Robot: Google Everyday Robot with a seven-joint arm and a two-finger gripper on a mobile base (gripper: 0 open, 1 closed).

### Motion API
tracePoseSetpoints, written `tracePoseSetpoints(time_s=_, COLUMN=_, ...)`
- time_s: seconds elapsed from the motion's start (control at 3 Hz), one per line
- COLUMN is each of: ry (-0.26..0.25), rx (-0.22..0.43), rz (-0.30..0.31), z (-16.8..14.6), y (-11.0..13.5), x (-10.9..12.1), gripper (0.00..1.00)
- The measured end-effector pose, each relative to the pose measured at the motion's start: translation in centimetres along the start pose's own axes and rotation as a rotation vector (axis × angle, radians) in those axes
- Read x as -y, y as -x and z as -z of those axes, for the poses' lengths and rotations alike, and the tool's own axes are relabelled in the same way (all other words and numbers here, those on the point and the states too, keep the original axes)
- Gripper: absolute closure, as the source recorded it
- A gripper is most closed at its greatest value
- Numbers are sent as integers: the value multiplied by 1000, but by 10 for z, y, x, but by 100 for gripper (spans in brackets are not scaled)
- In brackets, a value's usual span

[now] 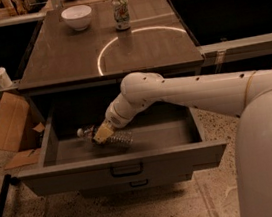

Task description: Place water bottle into top drawer

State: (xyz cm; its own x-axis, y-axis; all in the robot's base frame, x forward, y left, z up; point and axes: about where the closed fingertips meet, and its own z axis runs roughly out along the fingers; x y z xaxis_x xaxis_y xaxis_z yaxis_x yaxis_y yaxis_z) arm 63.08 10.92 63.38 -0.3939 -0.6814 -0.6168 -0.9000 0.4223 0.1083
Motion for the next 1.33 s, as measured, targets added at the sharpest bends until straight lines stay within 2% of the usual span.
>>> tracePoseSetpoints(time_s=0.33, ry=-1, rx=17, rz=-6, z=-14, y=-3, x=2, gripper=78)
tracePoseSetpoints(time_s=0.67, ry=-10, rx=41, rz=-3, z=-18, y=0, x=5, gripper=55)
tracePoseSetpoints(time_s=1.33, ry=-21, rx=92, rz=6, z=-12, y=11, x=9, gripper=8)
